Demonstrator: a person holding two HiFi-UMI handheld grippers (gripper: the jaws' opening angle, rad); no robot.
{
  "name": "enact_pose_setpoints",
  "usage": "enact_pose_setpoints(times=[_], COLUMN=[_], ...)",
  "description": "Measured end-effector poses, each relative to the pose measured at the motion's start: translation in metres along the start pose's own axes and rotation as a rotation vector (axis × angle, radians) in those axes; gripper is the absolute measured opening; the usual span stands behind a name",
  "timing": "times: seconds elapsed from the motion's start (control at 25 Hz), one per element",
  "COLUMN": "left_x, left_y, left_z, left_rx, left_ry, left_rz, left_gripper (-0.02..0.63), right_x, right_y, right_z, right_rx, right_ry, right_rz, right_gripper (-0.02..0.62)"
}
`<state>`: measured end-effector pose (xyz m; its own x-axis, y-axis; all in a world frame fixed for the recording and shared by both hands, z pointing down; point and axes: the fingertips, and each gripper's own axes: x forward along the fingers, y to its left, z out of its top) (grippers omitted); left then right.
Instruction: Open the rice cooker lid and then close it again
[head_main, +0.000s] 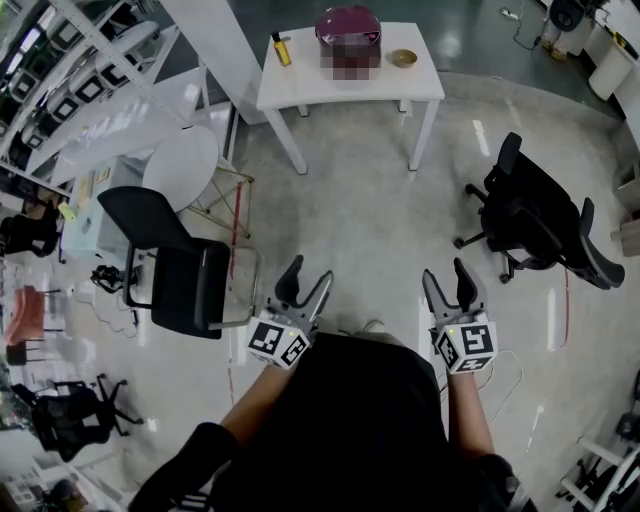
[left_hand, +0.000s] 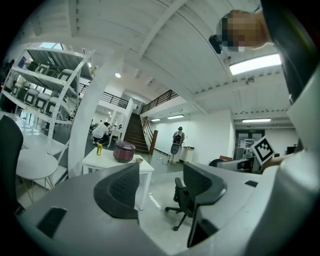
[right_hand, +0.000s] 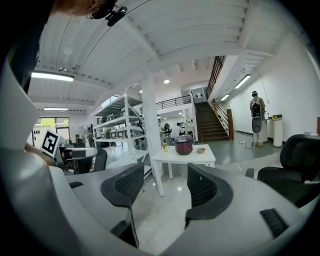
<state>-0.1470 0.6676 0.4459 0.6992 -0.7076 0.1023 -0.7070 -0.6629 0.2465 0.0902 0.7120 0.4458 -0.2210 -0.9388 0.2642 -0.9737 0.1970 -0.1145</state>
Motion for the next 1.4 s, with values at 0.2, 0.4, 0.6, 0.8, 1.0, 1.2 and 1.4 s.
enact_pose_setpoints(times=[0.2,0.4,0.6,0.8,1.0,1.2,1.4], left_x=[0.007,0.017,0.030,0.060,0.113,0.179,0.227], left_y=[-0.008,-0.015,-0.005,0.023,0.060,0.107,0.160], left_z=[-0.006,-0.014,-0.010,0.002,0.009,0.039,0.060], left_rx=[0.029,0.021,0.028,0.016,0.015,0.021,0.013], left_ry=[0.024,0.031,0.028,-0.001,0.004,-0.021,0.002], left_rz=[0.015,0.019,0.011,-0.002,-0.072,-0.099,-0.077], left_gripper=[0.252,0.252,0.252,0.252,0.252,0.252,0.252], right_x=[0.002,0.012,0.035,0.071,0.122,0.193,0.269], right_y=[-0.001,-0.006,-0.011,-0.013,-0.023,-0.045,-0.063], right_z=[-0.005,-0.010,-0.014,-0.010,0.004,0.034,0.068], right_rx=[0.023,0.025,0.040,0.034,0.034,0.022,-0.020], right_ry=[0.013,0.026,0.040,0.047,0.043,0.025,0.021], right_rz=[0.035,0.065,0.068,0.069,0.037,0.011,-0.007], right_gripper=[0.236,0.236,0.236,0.236,0.236,0.236,0.236])
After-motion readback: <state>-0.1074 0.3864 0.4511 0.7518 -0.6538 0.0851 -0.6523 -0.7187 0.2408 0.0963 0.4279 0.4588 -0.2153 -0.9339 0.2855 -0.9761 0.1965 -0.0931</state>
